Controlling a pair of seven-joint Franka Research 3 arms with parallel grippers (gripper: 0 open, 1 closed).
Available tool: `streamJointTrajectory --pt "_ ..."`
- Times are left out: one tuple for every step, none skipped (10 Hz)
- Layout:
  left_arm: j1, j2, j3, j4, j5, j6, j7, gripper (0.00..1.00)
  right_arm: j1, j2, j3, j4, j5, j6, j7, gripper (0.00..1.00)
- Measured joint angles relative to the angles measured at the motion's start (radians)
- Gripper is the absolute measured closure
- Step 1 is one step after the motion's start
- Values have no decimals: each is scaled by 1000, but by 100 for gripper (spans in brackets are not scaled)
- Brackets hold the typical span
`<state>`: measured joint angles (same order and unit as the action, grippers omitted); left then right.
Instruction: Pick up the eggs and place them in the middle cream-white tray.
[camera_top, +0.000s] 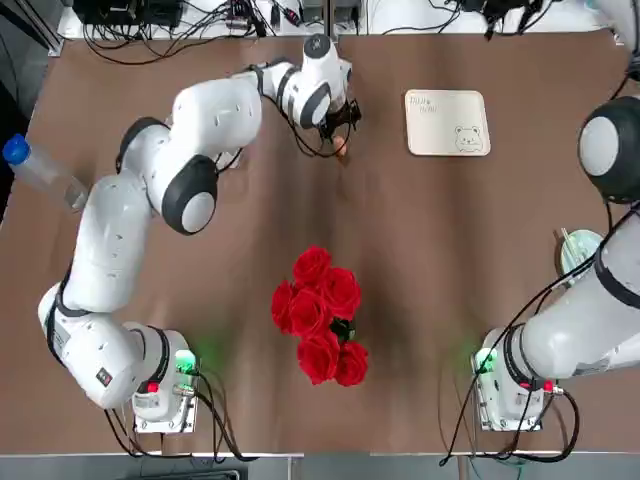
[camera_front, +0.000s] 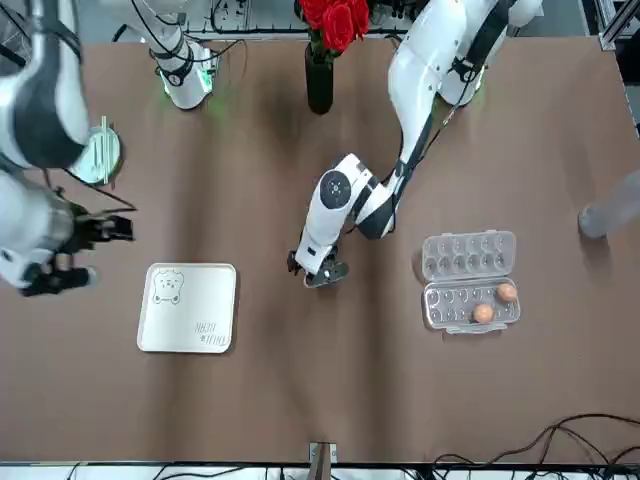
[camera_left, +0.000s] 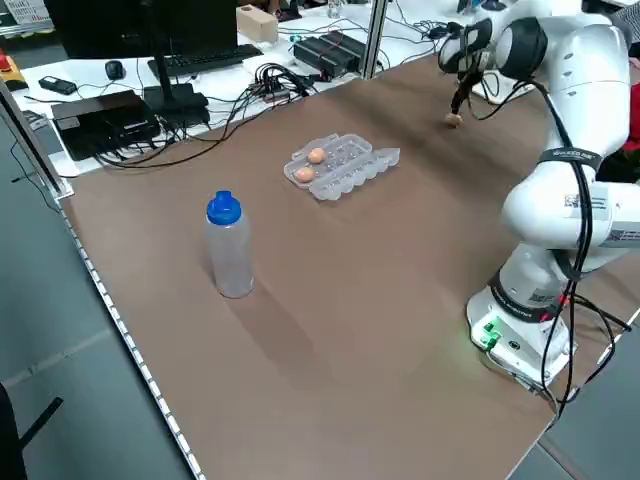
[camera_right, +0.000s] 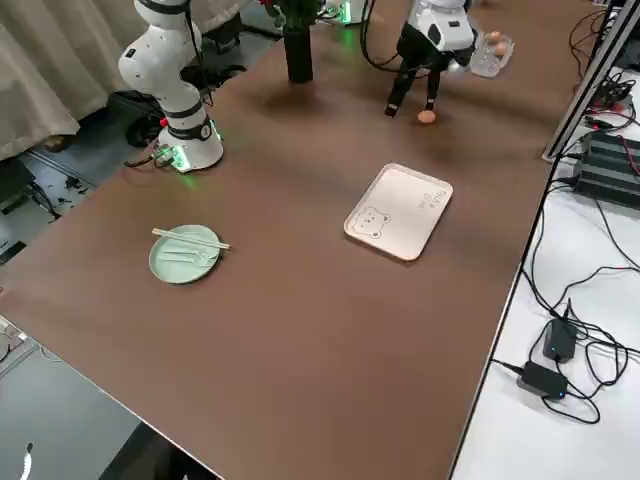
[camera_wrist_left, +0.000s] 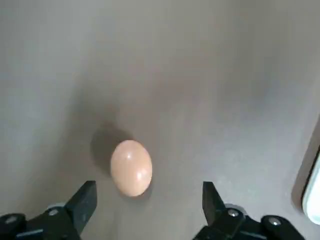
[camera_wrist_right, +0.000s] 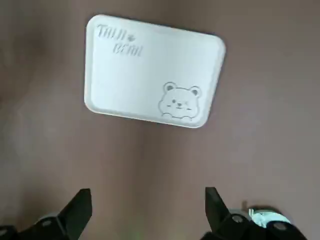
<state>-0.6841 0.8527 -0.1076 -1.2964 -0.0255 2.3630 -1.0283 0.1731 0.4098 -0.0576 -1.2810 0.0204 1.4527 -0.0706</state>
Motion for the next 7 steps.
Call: streamJointTrajectory --pt "9 -45 15 3 3 -79 9 3 31 28 0 -1 5 14 3 0" --pt "32 -100 29 4 4 -156 21 0 46 50 0 -1 38 25 4 0" --pt "73 -155 35 -1 7 -223 38 0 52 69 0 -2 88 26 4 0" --pt "127 -209 37 -20 12 -268 73 0 61 86 0 -2 124 27 3 0" --pt "188 -260 38 -56 20 -289 114 0 78 101 1 -2 152 45 3 0" --pt "245 -308 38 -103 52 -293 141 0 102 115 2 -3 187 93 4 0" --pt "297 -354 38 -153 101 -294 148 0 131 132 2 -5 238 166 30 0"
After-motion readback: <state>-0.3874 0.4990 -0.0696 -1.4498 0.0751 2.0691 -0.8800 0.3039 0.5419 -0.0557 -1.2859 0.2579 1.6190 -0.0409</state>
